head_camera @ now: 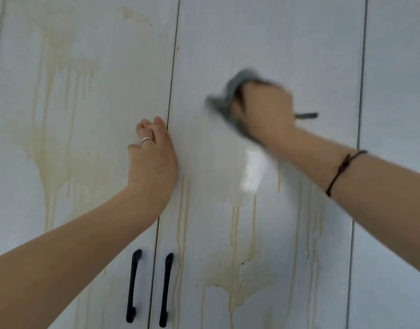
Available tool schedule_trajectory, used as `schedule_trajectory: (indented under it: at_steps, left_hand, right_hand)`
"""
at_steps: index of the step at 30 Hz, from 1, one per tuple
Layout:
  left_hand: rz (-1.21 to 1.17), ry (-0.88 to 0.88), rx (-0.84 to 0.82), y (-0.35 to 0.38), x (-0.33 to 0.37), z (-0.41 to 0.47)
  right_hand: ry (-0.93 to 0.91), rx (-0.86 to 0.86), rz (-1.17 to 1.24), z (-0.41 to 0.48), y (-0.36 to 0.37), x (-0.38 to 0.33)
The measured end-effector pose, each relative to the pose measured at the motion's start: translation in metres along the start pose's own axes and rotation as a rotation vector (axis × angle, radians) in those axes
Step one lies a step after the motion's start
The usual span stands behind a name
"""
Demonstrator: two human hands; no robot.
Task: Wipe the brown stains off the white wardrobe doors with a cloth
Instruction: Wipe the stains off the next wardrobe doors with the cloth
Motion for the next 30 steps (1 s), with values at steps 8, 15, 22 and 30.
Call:
schedule_trajectory:
  at_steps: [8, 15, 22, 30]
  left_hand:
    - [0.031, -0.035, -0.011, 0.007, 0.006, -0.001]
    - [0.035, -0.036, 0.006, -0.001, 0.004, -0.002]
    - [0.032, -0.047, 0.028, 0.003, 0.004, -0.004]
    - [-0.129, -0.105, 0.014, -0.001, 0.000, -0.008]
  right_hand:
    - [0.114, 0.097, 0.109, -0.039, -0.011, -0.019]
    - [-0.334, -0.185, 0.124, -0.086, 0.002, -0.046]
    - [0.325, 0.044, -0.048, -0.012, -0.004, 0.098]
    - [-0.232, -0.157, 0.154, -0.147, -0.021, -0.036]
Point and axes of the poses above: each hand's wrist, its own z-axis towards the middle knuckle, its own y-axis out of the palm, x = y × z, the point moved 9 cm from there along z, towards the middle knuckle, and after that the axes turned 4 degrees about -z, right-handed, at the moved point
